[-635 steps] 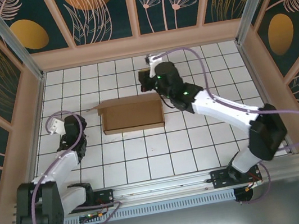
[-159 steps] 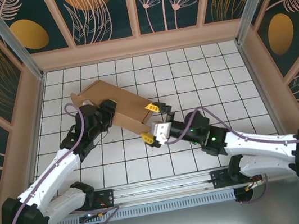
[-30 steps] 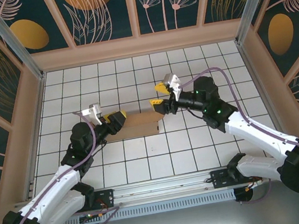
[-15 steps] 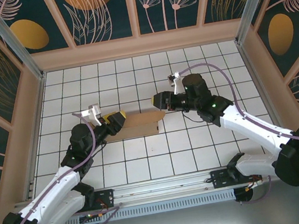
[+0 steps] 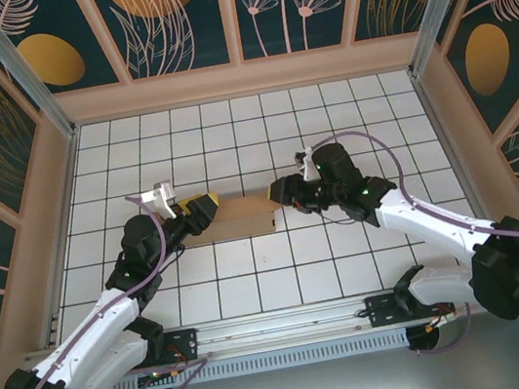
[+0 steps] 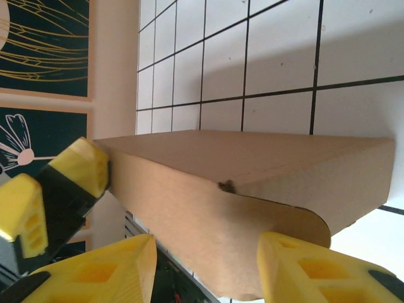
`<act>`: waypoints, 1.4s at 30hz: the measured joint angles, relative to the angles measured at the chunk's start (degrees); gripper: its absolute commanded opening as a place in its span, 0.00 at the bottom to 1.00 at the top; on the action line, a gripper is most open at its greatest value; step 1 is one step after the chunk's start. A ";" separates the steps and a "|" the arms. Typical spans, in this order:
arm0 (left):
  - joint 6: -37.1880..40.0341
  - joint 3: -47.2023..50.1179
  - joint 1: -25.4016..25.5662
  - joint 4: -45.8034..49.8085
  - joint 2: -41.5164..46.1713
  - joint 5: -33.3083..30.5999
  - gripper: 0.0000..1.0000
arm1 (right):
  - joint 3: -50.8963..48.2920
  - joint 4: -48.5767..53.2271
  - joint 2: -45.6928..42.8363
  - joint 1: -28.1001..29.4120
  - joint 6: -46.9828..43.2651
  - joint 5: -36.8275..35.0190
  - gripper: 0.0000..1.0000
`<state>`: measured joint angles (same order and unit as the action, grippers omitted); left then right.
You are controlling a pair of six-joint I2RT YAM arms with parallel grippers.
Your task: Fold the paper box
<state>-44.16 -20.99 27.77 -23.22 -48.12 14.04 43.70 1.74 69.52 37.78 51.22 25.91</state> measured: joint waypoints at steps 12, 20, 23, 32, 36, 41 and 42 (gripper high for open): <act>0.22 0.07 -0.50 -0.90 -0.68 -1.70 0.65 | -3.19 -13.90 5.29 0.52 3.21 2.12 0.50; 0.15 0.44 -0.44 -0.52 0.37 -1.44 0.65 | 6.73 6.78 -0.57 2.95 -9.33 -12.20 0.39; 0.15 0.42 -0.44 -0.31 0.50 -1.27 0.65 | 14.01 10.95 -0.48 5.09 -14.49 -14.29 0.33; -0.46 0.42 -0.42 0.96 1.57 -1.20 0.65 | 21.38 9.01 12.26 11.08 -17.99 -8.46 0.00; -1.11 0.44 -0.44 0.96 1.60 -1.07 0.66 | 21.38 7.69 16.46 11.08 -17.86 -6.54 0.00; -1.16 0.42 -0.42 0.94 1.53 -1.09 0.66 | 21.16 7.41 17.75 11.06 -17.86 -6.05 0.00; -1.16 0.39 -0.44 0.94 1.49 -1.09 0.67 | 20.98 7.43 17.77 10.97 -17.86 -6.05 0.00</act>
<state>-45.32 -20.60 27.33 -22.28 -46.63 12.95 64.69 9.17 87.29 48.75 33.36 19.86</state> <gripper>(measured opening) 0.661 0.053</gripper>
